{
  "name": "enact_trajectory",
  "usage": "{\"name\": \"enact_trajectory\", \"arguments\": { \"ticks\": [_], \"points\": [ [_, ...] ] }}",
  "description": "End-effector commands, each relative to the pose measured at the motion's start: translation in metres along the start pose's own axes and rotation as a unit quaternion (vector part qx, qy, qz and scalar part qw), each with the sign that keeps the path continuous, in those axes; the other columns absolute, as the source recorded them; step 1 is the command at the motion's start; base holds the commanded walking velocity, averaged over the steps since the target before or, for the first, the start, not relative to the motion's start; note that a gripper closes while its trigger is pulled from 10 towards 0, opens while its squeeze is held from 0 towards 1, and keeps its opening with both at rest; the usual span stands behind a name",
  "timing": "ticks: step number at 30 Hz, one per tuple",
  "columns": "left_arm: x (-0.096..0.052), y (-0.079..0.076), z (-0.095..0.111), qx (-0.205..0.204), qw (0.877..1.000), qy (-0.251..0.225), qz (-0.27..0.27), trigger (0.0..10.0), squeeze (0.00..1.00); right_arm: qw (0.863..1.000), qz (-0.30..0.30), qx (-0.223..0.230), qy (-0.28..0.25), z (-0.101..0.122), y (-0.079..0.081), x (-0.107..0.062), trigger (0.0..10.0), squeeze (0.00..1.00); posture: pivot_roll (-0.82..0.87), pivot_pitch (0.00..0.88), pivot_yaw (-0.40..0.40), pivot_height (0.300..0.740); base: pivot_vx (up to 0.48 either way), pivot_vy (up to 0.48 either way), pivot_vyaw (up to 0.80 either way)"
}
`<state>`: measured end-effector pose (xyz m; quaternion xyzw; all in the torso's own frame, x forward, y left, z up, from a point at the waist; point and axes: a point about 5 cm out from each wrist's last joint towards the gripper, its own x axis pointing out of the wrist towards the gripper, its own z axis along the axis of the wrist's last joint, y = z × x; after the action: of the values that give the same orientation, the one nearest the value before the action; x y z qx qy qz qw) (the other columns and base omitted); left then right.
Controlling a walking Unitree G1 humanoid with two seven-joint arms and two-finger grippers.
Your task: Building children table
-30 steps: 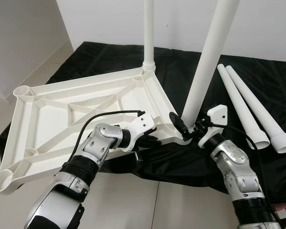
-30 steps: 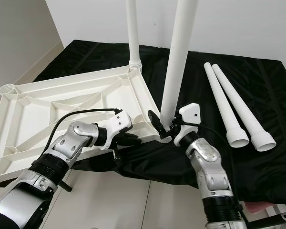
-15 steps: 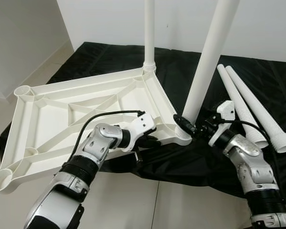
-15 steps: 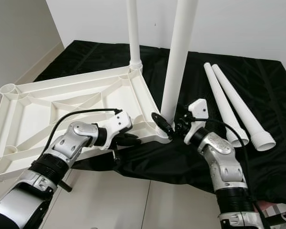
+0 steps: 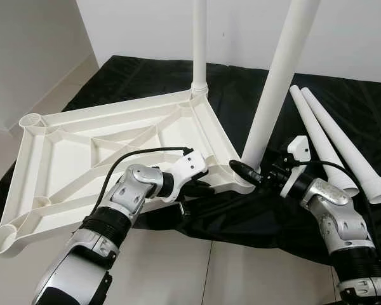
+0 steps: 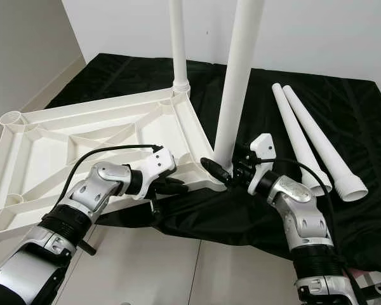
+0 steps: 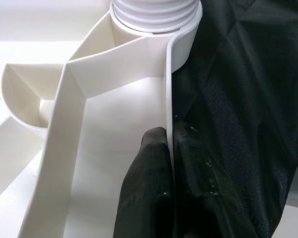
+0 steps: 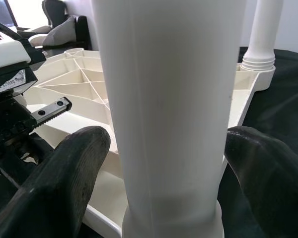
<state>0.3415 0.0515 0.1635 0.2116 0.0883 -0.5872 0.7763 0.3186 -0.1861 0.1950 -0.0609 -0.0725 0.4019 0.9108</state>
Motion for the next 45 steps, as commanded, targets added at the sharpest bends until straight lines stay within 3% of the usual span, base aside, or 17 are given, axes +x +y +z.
{"name": "enact_trajectory", "arguments": {
  "ticks": [1, 2, 3, 9, 11, 12, 21, 22, 23, 24, 25, 30, 32, 33, 37, 38, 45],
  "points": [
    [-0.0032, 0.0029, 0.0072, 0.000, 0.999, -0.038, 0.008, 10.0, 0.00, 1.000, 0.011, 0.003, 0.006, -0.0022, 0.0001, -0.0002, 10.0, 0.00, -0.16, 0.137, 0.074, 0.740, 0.000, 0.000, 0.00],
    [-0.0032, 0.0029, 0.0072, 0.000, 0.999, -0.038, 0.008, 10.0, 0.00, 1.000, 0.011, 0.003, 0.006, -0.0022, 0.0001, -0.0002, 10.0, 0.00, -0.16, 0.137, 0.074, 0.740, 0.000, 0.000, 0.00],
    [-0.0032, 0.0026, 0.0072, 0.000, 0.999, -0.038, 0.008, 10.0, 0.00, 1.000, 0.015, 0.005, 0.006, -0.0025, 0.0001, -0.0006, 7.1, 0.00, -0.16, 0.137, 0.074, 0.740, 0.000, 0.000, 0.00],
    [-0.0030, 0.0022, 0.0071, 0.001, 0.999, -0.037, 0.007, 10.0, 0.00, 1.000, 0.024, 0.005, 0.011, -0.0032, -0.0006, -0.0011, 8.0, 0.00, -0.16, 0.134, 0.071, 0.740, 0.000, 0.000, 0.00],
    [-0.0031, 0.0021, 0.0070, 0.001, 0.999, -0.037, 0.007, 10.0, 0.00, 1.000, 0.028, 0.003, 0.012, -0.0031, -0.0010, -0.0007, 7.1, 0.00, -0.16, 0.131, 0.070, 0.740, 0.000, 0.000, 0.00],
    [-0.0031, 0.0021, 0.0069, 0.002, 0.999, -0.037, 0.007, 10.0, 0.00, 0.999, 0.030, 0.004, 0.013, -0.0029, -0.0013, -0.0004, 4.9, 0.00, -0.16, 0.131, 0.070, 0.740, 0.000, 0.000, 0.00],
    [-0.0033, 0.0014, 0.0060, 0.003, 0.999, -0.036, 0.006, 10.0, 0.00, 0.999, 0.036, 0.003, 0.015, -0.0042, -0.0017, 0.0005, 2.7, 0.00, -0.15, 0.124, 0.069, 0.740, 0.000, 0.000, 0.00],
    [-0.0033, 0.0012, 0.0059, 0.003, 0.999, -0.036, 0.005, 10.0, 0.00, 0.999, 0.036, 0.003, 0.014, -0.0043, -0.0017, 0.0007, 0.0, 0.00, -0.15, 0.124, 0.070, 0.740, 0.000, 0.000, 0.00],
    [-0.0031, 0.0010, 0.0060, 0.003, 0.999, -0.036, 0.005, 10.0, 0.00, 0.999, 0.035, 0.002, 0.015, -0.0043, -0.0020, 0.0008, 2.8, 0.00, -0.15, 0.124, 0.069, 0.740, 0.000, 0.000, 0.00],
    [-0.0031, 0.0010, 0.0060, 0.003, 0.999, -0.036, 0.005, 10.0, 0.00, 0.999, 0.035, 0.002, 0.015, -0.0043, -0.0020, 0.0008, 2.8, 0.00, -0.15, 0.124, 0.069, 0.740, 0.000, 0.000, 0.00],
    [-0.0028, 0.0008, 0.0061, 0.003, 0.999, -0.036, 0.004, 10.0, 0.00, 0.999, 0.035, 0.002, 0.015, -0.0044, -0.0020, 0.0009, 10.0, 0.00, -0.15, 0.123, 0.069, 0.740, 0.000, 0.000, 0.00],
    [-0.0024, 0.0006, 0.0064, 0.003, 0.999, -0.037, 0.004, 10.0, 0.00, 0.999, 0.040, 0.004, 0.016, -0.0049, -0.0009, 0.0007, 10.0, 0.00, -0.15, 0.123, 0.069, 0.740, 0.000, 0.000, 0.00],
    [-0.0029, 0.0010, 0.0066, 0.003, 0.999, -0.036, 0.004, 10.0, 0.00, 0.999, 0.040, 0.008, 0.015, -0.0055, 0.0000, 0.0001, 4.1, 0.00, -0.15, 0.130, 0.069, 0.740, 0.000, 0.000, 0.00],
    [-0.0032, 0.0014, 0.0067, 0.003, 0.999, -0.036, 0.005, 10.0, 0.00, 0.999, 0.044, 0.013, 0.014, -0.0059, 0.0013, -0.0003, 0.0, 0.00, -0.15, 0.132, 0.070, 0.740, 0.000, 0.000, 0.00],
    [-0.0037, 0.0018, 0.0067, 0.003, 0.999, -0.036, 0.005, 10.0, 0.00, 0.999, 0.040, 0.013, 0.013, -0.0062, 0.0017, -0.0005, 0.0, 0.00, -0.15, 0.132, 0.070, 0.740, 0.000, 0.000, 0.00],
    [-0.0041, 0.0023, 0.0067, 0.003, 0.999, -0.035, 0.006, 10.0, 0.00, 0.999, 0.036, 0.011, 0.012, -0.0066, 0.0024, -0.0003, 10.0, 0.00, -0.15, 0.135, 0.072, 0.740, 0.000, 0.000, 0.00],
    [-0.0049, 0.0028, 0.0076, 0.003, 0.999, -0.036, 0.008, 10.0, 0.00, 1.000, -0.001, 0.010, -0.011, -0.0014, 0.0079, 0.0029, 10.0, 0.00, -0.15, 0.139, 0.073, 0.740, 0.000, 0.000, 0.00]
  ]
}}
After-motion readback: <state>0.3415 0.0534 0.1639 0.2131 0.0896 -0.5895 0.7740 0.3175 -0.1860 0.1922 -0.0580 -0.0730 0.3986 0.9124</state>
